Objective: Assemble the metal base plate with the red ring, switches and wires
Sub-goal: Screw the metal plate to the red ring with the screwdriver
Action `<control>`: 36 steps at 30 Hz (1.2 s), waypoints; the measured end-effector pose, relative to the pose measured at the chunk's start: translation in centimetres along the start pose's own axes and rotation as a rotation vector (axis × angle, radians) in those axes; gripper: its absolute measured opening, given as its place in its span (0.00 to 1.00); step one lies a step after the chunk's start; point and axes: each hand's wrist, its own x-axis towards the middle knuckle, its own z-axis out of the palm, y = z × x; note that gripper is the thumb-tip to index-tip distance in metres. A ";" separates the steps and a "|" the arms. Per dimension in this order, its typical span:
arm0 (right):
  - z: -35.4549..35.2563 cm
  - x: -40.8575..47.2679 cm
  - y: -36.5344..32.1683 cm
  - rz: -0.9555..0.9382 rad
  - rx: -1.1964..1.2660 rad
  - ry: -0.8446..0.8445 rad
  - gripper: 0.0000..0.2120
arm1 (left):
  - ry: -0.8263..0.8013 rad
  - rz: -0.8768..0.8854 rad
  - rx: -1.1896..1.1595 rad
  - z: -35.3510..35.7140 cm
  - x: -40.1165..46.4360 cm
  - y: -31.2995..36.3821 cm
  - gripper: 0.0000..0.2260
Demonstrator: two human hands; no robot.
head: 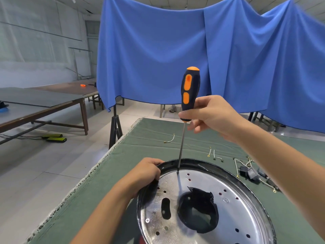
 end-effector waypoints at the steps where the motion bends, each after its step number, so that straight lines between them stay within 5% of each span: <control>1: 0.2 0.1 0.2 -0.036 -0.122 0.073 0.09 | 0.000 0.000 0.000 0.0 0.0 0.0 0.19; 5: 1.0 0.1 0.7 -0.133 -0.230 0.231 0.13 | -0.012 0.006 0.008 0.0 -0.1 0.0 0.21; 11: 0.5 -0.1 0.2 0.067 0.088 0.042 0.06 | -0.012 0.007 0.021 0.0 0.0 0.0 0.21; 16: -0.1 -0.2 0.1 0.070 0.113 0.003 0.07 | 0.008 0.021 0.067 0.2 -0.1 0.1 0.21; 19: -0.4 -0.1 0.2 0.019 -0.012 0.054 0.03 | 0.016 0.027 0.081 0.2 -0.2 0.0 0.21; 24: 0.5 0.5 0.7 -0.127 -0.558 0.347 0.20 | 0.027 0.031 0.080 0.2 -0.2 0.0 0.21; 31: 0.5 0.8 0.4 -0.019 -0.002 0.191 0.06 | 0.020 0.054 0.070 0.2 -0.2 -0.2 0.18; 36: 0.1 0.4 0.0 -0.108 -0.059 0.203 0.04 | 0.008 0.053 0.050 0.0 -0.1 -0.3 0.18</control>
